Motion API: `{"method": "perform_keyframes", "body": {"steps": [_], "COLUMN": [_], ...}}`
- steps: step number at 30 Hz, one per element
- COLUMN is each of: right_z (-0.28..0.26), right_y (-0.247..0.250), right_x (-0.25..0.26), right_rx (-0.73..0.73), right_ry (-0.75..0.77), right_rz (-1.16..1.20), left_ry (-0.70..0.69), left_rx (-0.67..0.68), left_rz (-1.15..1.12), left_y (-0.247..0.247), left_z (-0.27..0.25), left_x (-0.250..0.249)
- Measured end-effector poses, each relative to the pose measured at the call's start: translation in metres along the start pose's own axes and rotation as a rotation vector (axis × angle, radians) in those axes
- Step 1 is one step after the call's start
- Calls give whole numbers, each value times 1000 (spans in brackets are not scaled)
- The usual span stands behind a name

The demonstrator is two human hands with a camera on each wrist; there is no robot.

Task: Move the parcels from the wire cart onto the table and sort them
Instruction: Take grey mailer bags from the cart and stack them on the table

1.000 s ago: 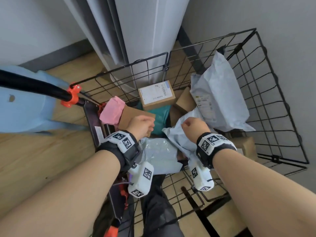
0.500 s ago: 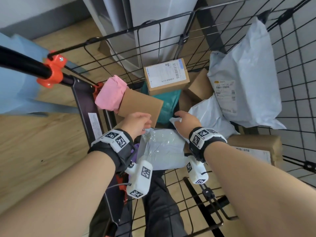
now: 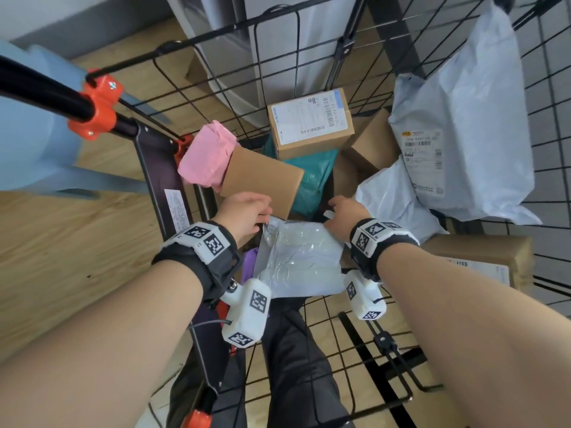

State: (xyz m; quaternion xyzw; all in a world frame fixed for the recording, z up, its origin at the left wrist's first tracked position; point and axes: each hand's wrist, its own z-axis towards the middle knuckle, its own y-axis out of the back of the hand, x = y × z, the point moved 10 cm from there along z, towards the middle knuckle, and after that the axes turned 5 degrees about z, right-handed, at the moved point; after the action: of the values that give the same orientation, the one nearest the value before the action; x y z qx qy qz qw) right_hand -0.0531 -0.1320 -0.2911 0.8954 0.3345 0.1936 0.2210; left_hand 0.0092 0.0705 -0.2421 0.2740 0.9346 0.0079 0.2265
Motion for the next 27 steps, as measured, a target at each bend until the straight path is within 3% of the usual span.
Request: {"method": "perform_keyframes", "body": {"steps": [10,21,27], "right_z": [-50,-164,-238], "right_y": [44,148,218], "right_x": [-16,-4,3], "right_rx": [-70,-255,-466], "right_ry": [-1,40,86], "right_rz": [68,98,256], "left_ry": [-80,-271,-405], "left_rx": [15,-21,-23], "left_rz": [116,222,237], "left_y": [-17,-14,-10], "left_z": [-36,-140,-200], "left_x": [-24,-104,-154]}}
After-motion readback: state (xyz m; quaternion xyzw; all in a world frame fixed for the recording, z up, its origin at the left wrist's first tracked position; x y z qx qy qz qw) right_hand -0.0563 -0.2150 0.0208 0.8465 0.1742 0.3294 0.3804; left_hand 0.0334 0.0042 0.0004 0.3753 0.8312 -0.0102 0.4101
